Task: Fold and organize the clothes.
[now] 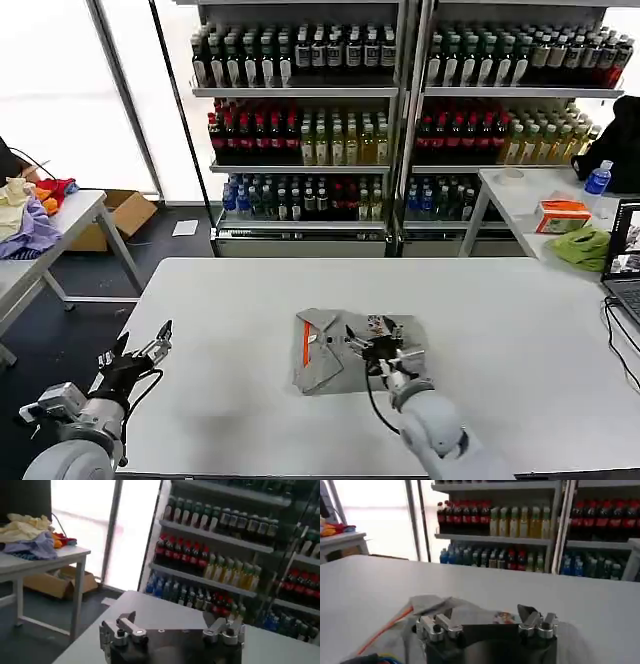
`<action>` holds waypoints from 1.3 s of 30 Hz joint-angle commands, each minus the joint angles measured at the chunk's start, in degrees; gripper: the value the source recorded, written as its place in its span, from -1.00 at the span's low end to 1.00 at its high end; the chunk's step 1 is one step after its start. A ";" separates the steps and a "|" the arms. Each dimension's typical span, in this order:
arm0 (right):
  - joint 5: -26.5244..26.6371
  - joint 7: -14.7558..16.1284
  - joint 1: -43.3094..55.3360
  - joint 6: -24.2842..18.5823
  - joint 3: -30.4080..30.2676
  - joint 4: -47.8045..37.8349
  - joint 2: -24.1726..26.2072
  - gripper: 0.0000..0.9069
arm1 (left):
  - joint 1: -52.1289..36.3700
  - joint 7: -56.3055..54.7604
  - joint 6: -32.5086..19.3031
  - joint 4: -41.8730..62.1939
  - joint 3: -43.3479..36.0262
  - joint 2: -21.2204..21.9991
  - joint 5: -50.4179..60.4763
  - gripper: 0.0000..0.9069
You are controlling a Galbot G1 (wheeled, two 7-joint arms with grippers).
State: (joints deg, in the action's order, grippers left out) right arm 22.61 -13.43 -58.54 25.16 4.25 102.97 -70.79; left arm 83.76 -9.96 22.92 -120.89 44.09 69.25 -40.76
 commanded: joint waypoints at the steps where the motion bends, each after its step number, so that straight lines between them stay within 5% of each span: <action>1: -3.78 -7.93 5.80 -1.55 -7.66 -11.47 -5.95 1.00 | 0.82 0.47 -0.53 1.24 1.54 -0.31 0.10 1.00; 11: -3.11 -8.11 3.81 0.68 -6.65 -6.06 -3.78 1.00 | -0.81 0.32 -0.23 1.94 -0.15 0.53 0.08 1.00; 15: -1.62 -5.89 2.97 -4.98 -4.86 0.33 -2.20 1.00 | -0.67 0.52 -0.31 1.59 0.05 0.11 0.00 1.00; 21: -0.86 3.40 -6.24 -13.33 8.63 12.13 3.61 1.00 | 0.95 1.68 -1.45 0.44 -0.26 -0.31 0.58 1.00; 25: 6.32 16.97 -18.82 -19.14 28.70 15.61 7.26 1.00 | 1.90 2.41 -2.38 -0.32 -0.96 0.87 1.15 1.00; 28: 9.50 23.47 -26.02 -23.79 39.13 12.33 8.05 1.00 | 2.34 3.24 -3.38 -0.42 -2.11 1.01 2.69 1.00; 33: 12.43 27.16 -30.00 -27.94 49.51 5.48 6.02 1.00 | 3.32 4.15 -5.02 -0.92 -3.86 0.68 5.94 1.00; 39: 11.16 27.87 -30.27 -28.19 50.51 2.25 4.65 1.00 | 4.63 4.50 -5.63 -2.17 -3.97 -0.19 5.80 1.00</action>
State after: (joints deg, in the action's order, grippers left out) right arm 29.77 4.25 -78.81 4.31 36.82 109.09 -66.40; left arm 86.89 -6.31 18.76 -121.83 41.35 69.32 -37.14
